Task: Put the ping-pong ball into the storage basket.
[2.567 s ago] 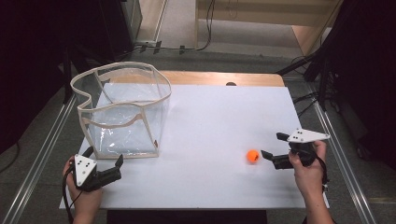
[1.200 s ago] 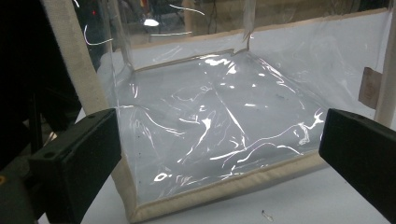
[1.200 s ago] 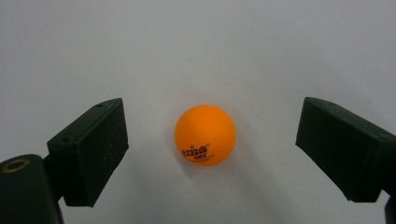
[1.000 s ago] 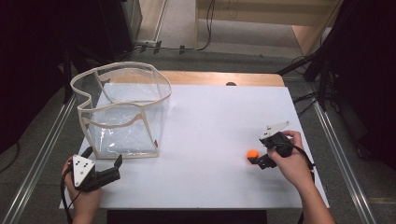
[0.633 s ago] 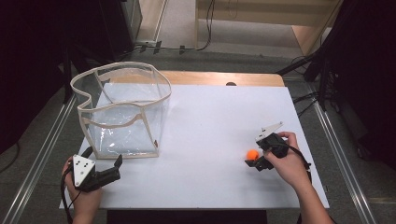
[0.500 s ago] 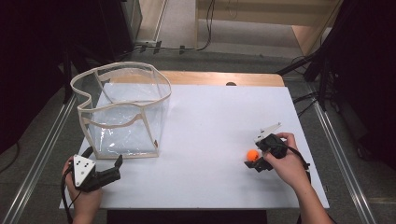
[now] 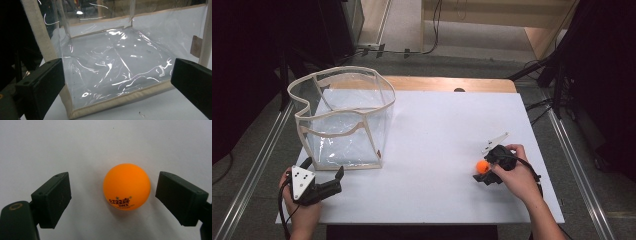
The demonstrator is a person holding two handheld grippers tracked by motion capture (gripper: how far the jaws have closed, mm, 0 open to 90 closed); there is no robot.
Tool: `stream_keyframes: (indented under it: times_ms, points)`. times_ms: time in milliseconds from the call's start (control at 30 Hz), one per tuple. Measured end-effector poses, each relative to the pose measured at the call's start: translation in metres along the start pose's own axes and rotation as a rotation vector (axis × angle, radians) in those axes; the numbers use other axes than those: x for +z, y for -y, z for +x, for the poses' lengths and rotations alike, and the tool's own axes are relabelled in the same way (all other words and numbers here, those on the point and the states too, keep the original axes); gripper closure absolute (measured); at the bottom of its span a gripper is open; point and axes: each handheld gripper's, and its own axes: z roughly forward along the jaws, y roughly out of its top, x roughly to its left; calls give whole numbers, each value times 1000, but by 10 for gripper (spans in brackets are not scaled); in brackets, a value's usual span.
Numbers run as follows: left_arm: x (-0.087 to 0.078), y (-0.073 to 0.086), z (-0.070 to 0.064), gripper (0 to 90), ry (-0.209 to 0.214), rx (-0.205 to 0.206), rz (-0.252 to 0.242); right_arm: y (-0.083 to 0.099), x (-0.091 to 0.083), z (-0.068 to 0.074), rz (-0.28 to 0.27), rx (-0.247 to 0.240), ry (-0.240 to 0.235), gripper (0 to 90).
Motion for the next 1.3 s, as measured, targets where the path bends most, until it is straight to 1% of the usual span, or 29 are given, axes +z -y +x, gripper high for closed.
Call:
stream_keyframes:
  times_ms: [167,233,367,400,433,467,500,533,633,700,767,800,867,933,1000,1133,1300]
  points:
    - [0,0,0,0,1,0,-1,0,1,-1,8,3,-6,114]
    - [1,0,0,0,1,2,-2,-1,2,-1,6,-5,-11,125]
    - [0,0,0,0,1,1,-1,-2,4,-1,10,-3,-12,144]
    - [1,0,0,0,1,1,-2,-2,5,-1,11,-1,-8,176]
    - [0,0,0,0,1,1,-2,-2,5,-1,11,-1,-8,176]
    - [1,0,0,0,1,2,-2,-2,5,-1,11,-4,-6,186]
    - [1,0,0,0,1,1,-2,-2,5,-1,20,2,-5,215]
    - [1,0,0,0,1,1,-2,-2,5,-1,20,2,-5,215]
    - [0,0,0,0,1,1,-2,-1,5,-2,24,10,-2,276]
    - [1,0,0,0,2,2,-2,0,5,-3,23,12,4,338]
    - [1,0,0,0,1,2,-3,0,5,-3,24,19,9,357]
    - [1,0,0,0,1,2,-2,0,5,-3,22,21,12,382]
    - [0,0,0,0,1,2,-2,0,5,-3,25,23,26,415]
    - [1,0,-1,0,1,2,-2,0,6,-3,23,22,43,473]
    - [1,0,-1,0,1,3,-2,0,5,-3,23,30,48,473]
    - [0,0,0,0,2,1,-2,-1,5,-3,27,30,48,474]
    - [0,0,0,0,3,1,-1,-2,3,-3,20,36,48,474]
